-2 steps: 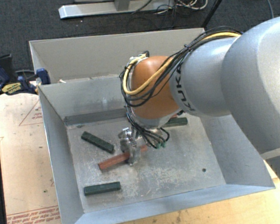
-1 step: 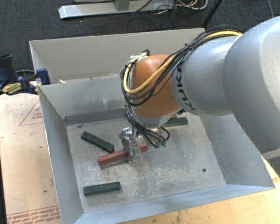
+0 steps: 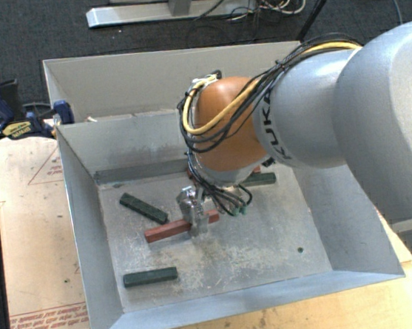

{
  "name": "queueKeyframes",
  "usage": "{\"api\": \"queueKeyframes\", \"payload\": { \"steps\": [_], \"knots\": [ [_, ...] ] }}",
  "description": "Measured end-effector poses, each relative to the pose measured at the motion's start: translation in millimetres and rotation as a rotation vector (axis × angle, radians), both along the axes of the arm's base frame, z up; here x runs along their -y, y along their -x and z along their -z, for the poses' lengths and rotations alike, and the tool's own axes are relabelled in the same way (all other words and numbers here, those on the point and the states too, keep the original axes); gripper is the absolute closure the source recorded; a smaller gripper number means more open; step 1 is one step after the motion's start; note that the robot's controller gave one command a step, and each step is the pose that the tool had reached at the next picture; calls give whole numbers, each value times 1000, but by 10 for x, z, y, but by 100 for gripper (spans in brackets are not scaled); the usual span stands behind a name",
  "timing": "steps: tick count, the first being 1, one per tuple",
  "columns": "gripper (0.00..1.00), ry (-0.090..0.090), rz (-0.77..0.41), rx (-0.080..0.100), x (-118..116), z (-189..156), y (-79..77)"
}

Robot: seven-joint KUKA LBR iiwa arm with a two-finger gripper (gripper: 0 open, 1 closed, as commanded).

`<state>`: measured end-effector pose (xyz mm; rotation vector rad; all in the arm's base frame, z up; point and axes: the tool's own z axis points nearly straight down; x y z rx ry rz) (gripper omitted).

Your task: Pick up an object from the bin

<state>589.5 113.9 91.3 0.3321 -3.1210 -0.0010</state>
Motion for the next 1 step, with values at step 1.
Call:
{"api": "queueKeyframes", "payload": {
  "steps": [1],
  "knots": [
    [100,1,0,-3,0,-203,8]
  ]
}}
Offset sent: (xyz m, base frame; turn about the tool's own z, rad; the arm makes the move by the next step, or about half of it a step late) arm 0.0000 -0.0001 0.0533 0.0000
